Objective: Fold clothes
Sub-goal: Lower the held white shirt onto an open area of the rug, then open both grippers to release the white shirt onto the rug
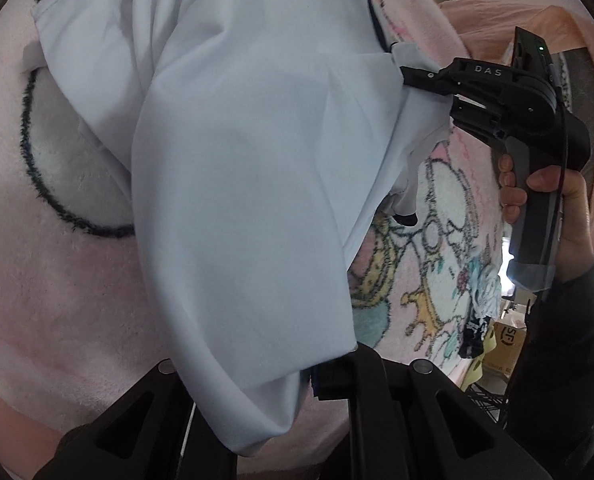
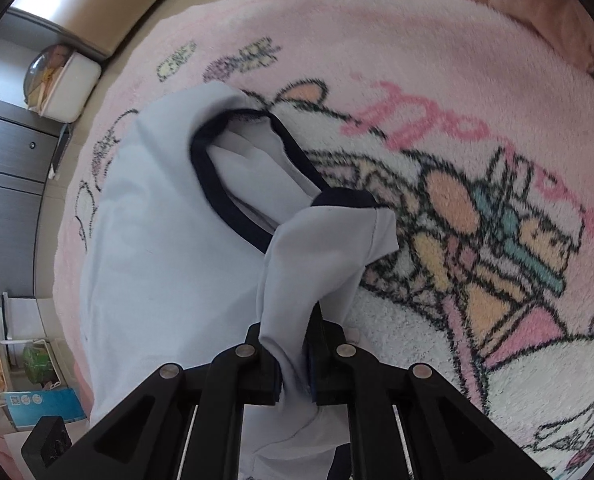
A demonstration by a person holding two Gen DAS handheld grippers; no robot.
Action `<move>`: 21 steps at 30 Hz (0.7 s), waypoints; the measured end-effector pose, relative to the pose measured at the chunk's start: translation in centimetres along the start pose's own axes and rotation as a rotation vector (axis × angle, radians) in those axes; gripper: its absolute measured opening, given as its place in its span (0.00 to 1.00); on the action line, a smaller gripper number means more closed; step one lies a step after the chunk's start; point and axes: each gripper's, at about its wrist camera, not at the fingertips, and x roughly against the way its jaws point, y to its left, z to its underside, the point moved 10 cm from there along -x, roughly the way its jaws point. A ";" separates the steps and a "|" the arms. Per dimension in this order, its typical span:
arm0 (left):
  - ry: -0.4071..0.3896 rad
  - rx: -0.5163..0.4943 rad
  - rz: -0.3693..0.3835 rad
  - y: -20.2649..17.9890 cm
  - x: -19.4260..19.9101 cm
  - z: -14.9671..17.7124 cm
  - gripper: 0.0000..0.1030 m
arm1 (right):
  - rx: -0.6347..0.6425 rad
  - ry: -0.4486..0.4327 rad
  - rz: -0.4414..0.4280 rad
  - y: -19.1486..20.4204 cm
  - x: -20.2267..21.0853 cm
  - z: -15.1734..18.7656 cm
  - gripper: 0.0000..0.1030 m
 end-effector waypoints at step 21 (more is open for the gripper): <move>-0.124 0.049 -0.106 2.4 5.1 0.5 0.81 | -0.193 -0.101 -0.044 -6.7 5.0 1.8 0.63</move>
